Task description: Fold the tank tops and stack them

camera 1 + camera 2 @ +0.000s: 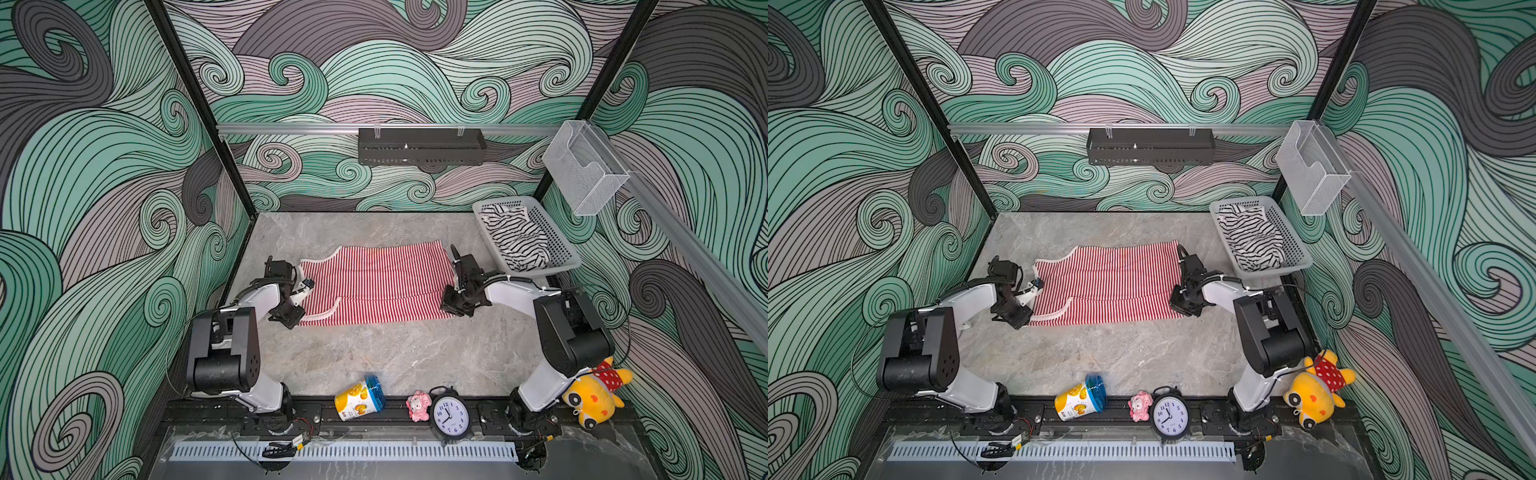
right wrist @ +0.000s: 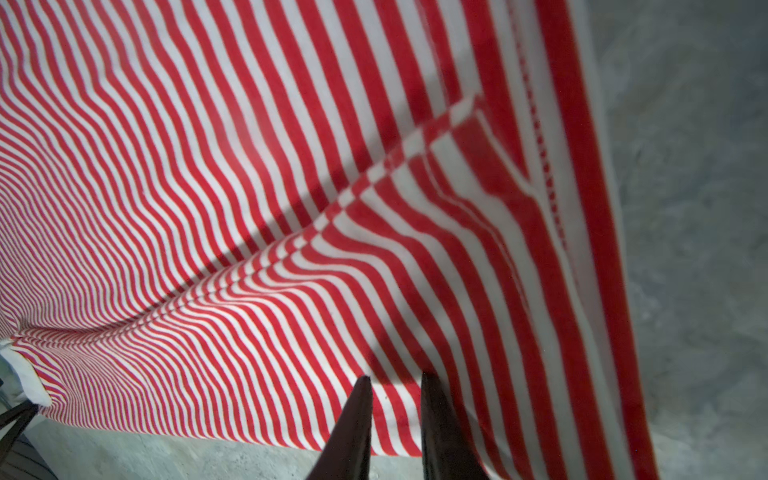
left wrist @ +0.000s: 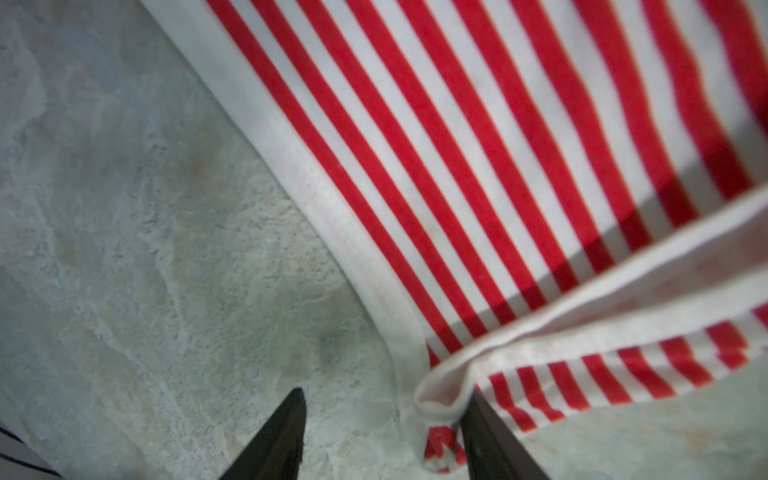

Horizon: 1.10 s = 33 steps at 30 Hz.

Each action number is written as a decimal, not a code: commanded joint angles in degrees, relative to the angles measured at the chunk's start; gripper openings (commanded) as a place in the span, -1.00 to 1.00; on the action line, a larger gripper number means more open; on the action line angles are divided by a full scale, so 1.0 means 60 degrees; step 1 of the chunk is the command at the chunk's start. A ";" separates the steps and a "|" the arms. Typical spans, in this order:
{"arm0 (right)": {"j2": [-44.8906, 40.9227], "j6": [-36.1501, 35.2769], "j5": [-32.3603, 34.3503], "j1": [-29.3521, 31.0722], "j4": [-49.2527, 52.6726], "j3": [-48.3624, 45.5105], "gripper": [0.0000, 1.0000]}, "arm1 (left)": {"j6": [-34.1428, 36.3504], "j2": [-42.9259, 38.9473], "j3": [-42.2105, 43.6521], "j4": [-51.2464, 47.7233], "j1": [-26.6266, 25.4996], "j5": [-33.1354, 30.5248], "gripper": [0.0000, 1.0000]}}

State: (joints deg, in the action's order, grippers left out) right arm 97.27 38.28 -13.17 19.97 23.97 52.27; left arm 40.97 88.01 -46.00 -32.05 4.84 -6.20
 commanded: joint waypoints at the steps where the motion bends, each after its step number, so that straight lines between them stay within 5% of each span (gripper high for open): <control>1: 0.0060 0.0310 0.0481 0.0234 0.1175 -0.0880 -0.52 | 0.0490 -0.0180 0.0460 -0.0449 0.0098 -0.0373 0.18; 23: -0.1724 0.1866 0.0611 0.2495 0.1934 -0.2496 -0.50 | 0.1572 -0.2148 0.1382 -0.1484 0.0727 -0.0549 0.23; 33: -0.1995 0.1290 0.1315 0.2644 0.3080 -0.0624 -0.32 | 0.0833 -0.2515 0.0086 -0.1994 0.0760 0.0190 0.36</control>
State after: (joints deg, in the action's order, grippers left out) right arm 84.84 47.07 -8.82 36.03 37.08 44.53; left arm 47.94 74.41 -41.58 -41.45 8.99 -7.92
